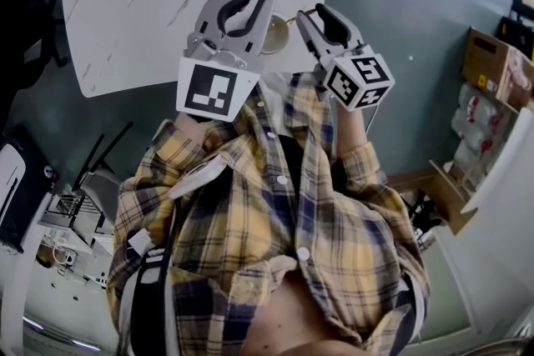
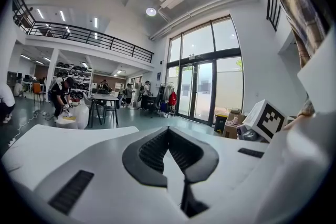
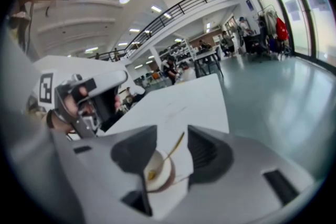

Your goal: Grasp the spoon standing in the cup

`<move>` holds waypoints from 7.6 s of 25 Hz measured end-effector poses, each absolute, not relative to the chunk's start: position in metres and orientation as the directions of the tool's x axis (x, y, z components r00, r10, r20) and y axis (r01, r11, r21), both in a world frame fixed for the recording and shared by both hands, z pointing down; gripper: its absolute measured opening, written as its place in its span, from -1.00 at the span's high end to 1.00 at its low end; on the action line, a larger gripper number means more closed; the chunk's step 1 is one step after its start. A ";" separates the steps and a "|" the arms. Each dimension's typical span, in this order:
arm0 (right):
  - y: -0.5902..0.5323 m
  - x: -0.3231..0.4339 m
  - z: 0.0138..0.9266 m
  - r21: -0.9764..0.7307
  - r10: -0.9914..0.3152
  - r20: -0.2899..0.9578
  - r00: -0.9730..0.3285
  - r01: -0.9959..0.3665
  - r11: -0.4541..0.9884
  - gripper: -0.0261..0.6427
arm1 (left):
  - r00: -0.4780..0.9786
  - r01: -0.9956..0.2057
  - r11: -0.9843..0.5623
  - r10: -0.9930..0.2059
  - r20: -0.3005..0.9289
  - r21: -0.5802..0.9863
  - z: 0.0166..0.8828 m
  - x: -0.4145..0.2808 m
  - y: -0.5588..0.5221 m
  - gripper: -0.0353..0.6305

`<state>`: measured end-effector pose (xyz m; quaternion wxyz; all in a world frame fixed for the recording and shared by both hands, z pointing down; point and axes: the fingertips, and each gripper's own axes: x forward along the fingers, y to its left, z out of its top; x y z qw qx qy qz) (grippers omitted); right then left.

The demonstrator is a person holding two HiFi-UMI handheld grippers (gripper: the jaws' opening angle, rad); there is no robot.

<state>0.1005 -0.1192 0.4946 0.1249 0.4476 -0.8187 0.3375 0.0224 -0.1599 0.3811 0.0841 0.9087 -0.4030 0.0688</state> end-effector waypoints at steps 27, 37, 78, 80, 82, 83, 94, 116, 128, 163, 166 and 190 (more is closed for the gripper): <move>-0.105 0.095 0.537 -0.490 -0.612 0.523 -0.594 -0.797 0.354 0.41 | 0.656 -0.751 -0.654 -0.721 0.224 0.094 0.393 0.018 -0.148 0.85; -0.109 0.090 0.535 -0.487 -0.617 0.511 -0.599 -0.793 0.366 0.58 | 0.653 -0.753 -0.652 -0.725 0.220 0.087 0.391 0.016 -0.148 0.84; -0.102 0.076 0.477 -0.462 -0.594 0.456 -0.663 -0.746 0.479 0.82 | 0.652 -0.758 -0.648 -0.748 0.125 0.073 0.356 0.007 -0.147 0.85; -0.102 0.076 0.468 -0.455 -0.590 0.445 -0.674 -0.737 0.499 0.82 | 0.649 -0.760 -0.646 -0.752 0.118 0.070 0.351 0.009 -0.147 0.85; -0.104 0.075 0.457 -0.446 -0.587 0.432 -0.685 -0.728 0.521 0.82 | 0.645 -0.764 -0.643 -0.756 0.108 0.064 0.347 0.010 -0.147 0.84; -0.104 0.074 0.453 -0.441 -0.586 0.425 -0.690 -0.723 0.531 0.82 | 0.643 -0.766 -0.640 -0.759 0.104 0.060 0.345 0.010 -0.147 0.84; -0.121 0.054 0.402 -0.402 -0.579 0.333 -0.744 -0.668 0.627 0.82 | 0.584 -0.812 -0.584 -0.809 0.062 0.024 0.324 -0.007 -0.149 0.84; -0.148 -0.006 0.284 -0.179 -0.556 0.060 -0.829 -0.557 0.811 0.82 | 0.451 -0.891 -0.450 -0.893 -0.011 -0.059 0.283 -0.050 -0.143 0.84; -0.148 -0.014 0.241 -0.084 -0.574 -0.032 -0.818 -0.570 0.817 0.83 | 0.442 -0.896 -0.440 -0.896 -0.032 -0.061 0.273 -0.056 -0.144 0.84; -0.156 0.019 0.229 -0.086 -0.649 -0.053 -0.759 -0.644 0.760 0.83 | 0.501 -0.865 -0.500 -0.866 -0.005 -0.040 0.280 -0.037 -0.162 0.85; -0.156 0.020 0.231 -0.088 -0.654 -0.049 -0.755 -0.649 0.756 0.83 | 0.499 -0.866 -0.498 -0.867 -0.004 -0.041 0.281 -0.037 -0.162 0.84; -0.156 0.039 0.234 -0.081 -0.661 -0.038 -0.750 -0.657 0.750 0.83 | 0.607 -0.794 -0.606 -0.794 -0.033 -0.051 0.271 -0.011 -0.159 0.84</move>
